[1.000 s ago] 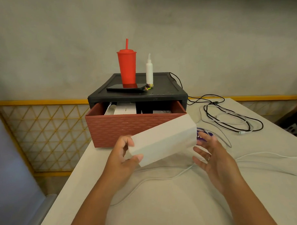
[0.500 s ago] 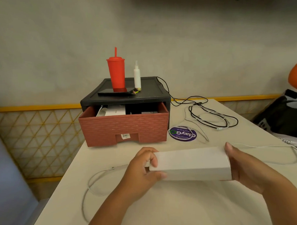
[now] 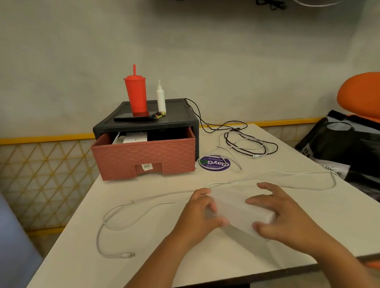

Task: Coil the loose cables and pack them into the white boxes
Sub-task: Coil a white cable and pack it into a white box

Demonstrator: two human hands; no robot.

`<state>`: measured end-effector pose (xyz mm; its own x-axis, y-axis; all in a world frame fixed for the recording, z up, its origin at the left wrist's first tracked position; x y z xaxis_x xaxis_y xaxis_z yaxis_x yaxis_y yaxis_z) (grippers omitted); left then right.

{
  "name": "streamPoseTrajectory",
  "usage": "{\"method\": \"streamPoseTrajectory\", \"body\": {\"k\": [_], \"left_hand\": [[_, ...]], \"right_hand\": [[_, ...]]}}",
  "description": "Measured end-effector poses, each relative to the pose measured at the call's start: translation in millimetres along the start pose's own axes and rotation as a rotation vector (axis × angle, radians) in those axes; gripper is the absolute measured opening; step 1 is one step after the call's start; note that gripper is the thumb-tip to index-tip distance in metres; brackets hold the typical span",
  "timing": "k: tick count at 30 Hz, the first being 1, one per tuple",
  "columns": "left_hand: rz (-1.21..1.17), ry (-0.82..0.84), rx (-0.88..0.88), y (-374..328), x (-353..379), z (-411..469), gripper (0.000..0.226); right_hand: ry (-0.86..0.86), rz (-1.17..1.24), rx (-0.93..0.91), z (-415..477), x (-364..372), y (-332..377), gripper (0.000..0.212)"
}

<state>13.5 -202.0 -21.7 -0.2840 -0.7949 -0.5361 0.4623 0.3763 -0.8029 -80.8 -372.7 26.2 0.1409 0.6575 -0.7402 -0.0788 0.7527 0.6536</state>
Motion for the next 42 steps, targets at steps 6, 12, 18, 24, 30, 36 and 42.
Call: {"method": "streamPoseTrajectory", "body": {"k": [6,12,18,24,30,36,42], "left_hand": [[-0.125,0.028,-0.085,3.8,22.5,6.2,0.024],[-0.239,0.087,-0.165,-4.1,48.0,7.4,0.034],[-0.099,0.195,-0.237,-11.7,54.7,10.7,0.056],[-0.094,0.221,-0.258,-4.9,50.1,16.4,0.059],[-0.123,0.211,-0.263,3.7,41.4,19.2,0.058],[-0.226,0.239,-0.262,7.6,37.5,20.0,0.06],[-0.426,-0.085,-0.261,10.2,-32.7,38.3,0.026]], "right_hand": [[0.088,-0.211,0.098,-13.8,22.2,-4.1,0.08],[0.053,-0.423,0.144,-13.4,41.8,-11.2,0.086],[0.037,-0.57,0.189,-9.1,46.4,-12.6,0.09],[0.11,-0.585,0.241,-5.3,47.1,-13.0,0.074],[0.127,-0.559,0.256,-2.2,46.1,-11.7,0.078],[0.142,-0.51,0.295,-1.2,43.7,-15.6,0.083],[-0.087,-0.343,0.255,30.5,14.5,9.0,0.075]]}}
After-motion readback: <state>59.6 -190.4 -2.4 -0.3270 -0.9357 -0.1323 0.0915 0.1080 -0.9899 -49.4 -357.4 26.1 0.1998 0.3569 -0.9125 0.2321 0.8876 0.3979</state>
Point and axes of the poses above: each hand's wrist, its own z-axis towards the middle knuckle, its own x-axis out of the palm, y = z × x, the point moved 5 cm from there along z, towards the middle knuckle, and after that the axes turned 2 degrees about y, right-handed, at the moved point
